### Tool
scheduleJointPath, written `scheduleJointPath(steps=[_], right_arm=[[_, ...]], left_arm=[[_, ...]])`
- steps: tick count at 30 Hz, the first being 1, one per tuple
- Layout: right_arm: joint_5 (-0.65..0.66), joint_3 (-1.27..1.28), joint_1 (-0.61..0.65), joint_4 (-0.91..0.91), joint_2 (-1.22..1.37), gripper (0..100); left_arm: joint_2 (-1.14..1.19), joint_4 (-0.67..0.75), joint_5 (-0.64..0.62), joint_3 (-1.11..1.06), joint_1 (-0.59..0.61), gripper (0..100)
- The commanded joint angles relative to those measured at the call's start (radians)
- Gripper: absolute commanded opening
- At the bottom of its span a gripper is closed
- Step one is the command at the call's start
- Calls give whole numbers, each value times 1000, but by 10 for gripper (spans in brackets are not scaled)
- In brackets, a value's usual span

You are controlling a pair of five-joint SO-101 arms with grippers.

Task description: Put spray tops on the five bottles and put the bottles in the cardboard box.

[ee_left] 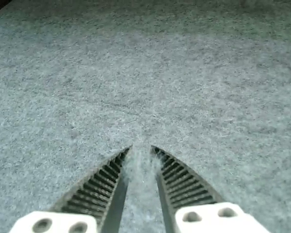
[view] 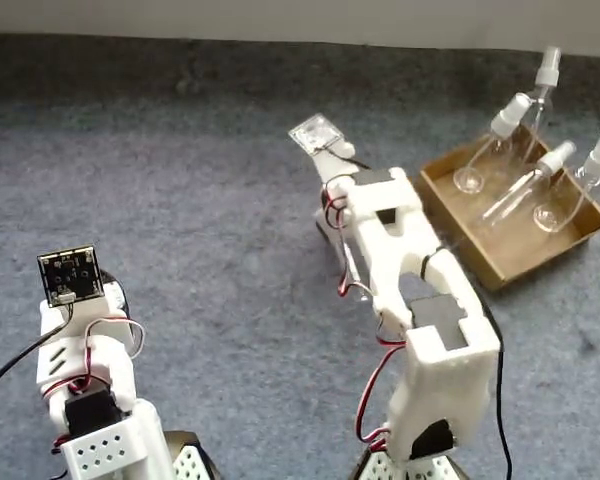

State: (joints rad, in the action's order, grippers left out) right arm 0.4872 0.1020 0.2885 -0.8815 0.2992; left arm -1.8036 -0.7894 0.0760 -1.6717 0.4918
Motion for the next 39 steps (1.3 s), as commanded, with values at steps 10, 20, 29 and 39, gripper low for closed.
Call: scheduleJointPath(steps=[10,20,29,39], right_arm=[[61,91,-110,-254,-555,29],[63,314,-325,-254,-974,29],[71,608,-498,-44,-1162,31],[218,759,-769,1,-1129,32]], left_arm=[[-12,18,9,-5,-18,18],[-12,17,9,-5,-19,18],[-10,18,9,-22,-81,18],[-10,17,9,-22,-84,18]])
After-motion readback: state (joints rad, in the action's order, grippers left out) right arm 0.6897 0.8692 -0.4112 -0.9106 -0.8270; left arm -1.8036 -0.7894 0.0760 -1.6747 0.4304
